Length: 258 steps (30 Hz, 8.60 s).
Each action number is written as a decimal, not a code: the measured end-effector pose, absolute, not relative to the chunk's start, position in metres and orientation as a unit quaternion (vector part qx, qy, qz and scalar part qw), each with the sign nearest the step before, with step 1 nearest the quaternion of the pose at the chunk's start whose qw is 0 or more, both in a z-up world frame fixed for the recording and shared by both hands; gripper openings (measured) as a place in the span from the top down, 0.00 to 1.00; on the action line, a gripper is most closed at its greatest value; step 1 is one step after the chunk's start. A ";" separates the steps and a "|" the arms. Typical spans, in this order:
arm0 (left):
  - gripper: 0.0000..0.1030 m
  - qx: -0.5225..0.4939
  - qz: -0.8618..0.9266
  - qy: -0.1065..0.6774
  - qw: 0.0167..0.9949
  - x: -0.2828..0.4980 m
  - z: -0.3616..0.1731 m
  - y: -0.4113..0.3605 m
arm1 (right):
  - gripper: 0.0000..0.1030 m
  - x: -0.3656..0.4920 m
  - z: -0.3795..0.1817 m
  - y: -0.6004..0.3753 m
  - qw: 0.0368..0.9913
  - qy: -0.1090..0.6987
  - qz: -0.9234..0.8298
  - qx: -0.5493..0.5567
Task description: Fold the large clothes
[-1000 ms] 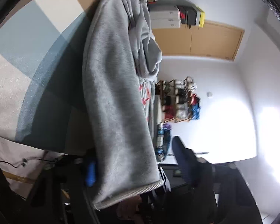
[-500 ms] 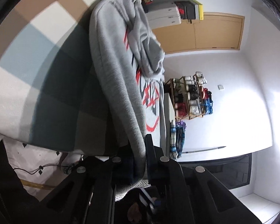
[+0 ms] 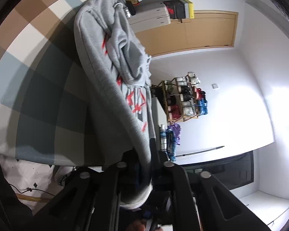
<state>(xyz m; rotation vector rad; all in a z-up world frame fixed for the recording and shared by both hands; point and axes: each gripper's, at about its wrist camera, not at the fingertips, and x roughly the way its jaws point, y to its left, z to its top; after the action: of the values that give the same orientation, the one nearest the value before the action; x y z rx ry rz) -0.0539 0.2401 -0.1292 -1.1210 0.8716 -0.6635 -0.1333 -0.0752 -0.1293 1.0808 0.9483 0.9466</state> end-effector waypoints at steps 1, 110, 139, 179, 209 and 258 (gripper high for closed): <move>0.98 -0.504 -0.298 0.392 0.709 -0.054 -0.129 0.241 | 0.00 -0.125 -0.136 -0.074 0.622 0.414 0.417 0.517; 0.98 -0.457 -0.273 0.437 0.725 -0.026 -0.150 0.268 | 0.57 -0.064 -0.115 -0.324 0.917 0.324 -0.079 0.220; 0.96 -0.318 -0.218 0.574 0.722 -0.028 -0.179 0.236 | 0.94 -0.041 -0.034 -0.278 0.964 0.240 0.000 0.112; 1.00 -0.363 -0.207 0.564 0.712 -0.052 -0.188 0.215 | 0.96 -0.087 -0.022 -0.292 0.957 0.260 0.006 0.125; 1.00 -0.362 -0.286 0.531 0.711 -0.116 -0.151 0.222 | 0.97 -0.181 -0.013 -0.325 0.966 0.249 -0.036 0.067; 0.19 -0.528 -0.057 0.499 0.685 0.287 -0.077 0.377 | 0.27 0.385 -0.006 -0.289 0.870 0.478 -0.074 0.095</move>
<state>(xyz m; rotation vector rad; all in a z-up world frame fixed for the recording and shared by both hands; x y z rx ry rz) 0.2874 0.3766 -0.0774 -1.1834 1.1172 -0.1275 0.3851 -0.2885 -0.0057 0.1993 0.9991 -0.1550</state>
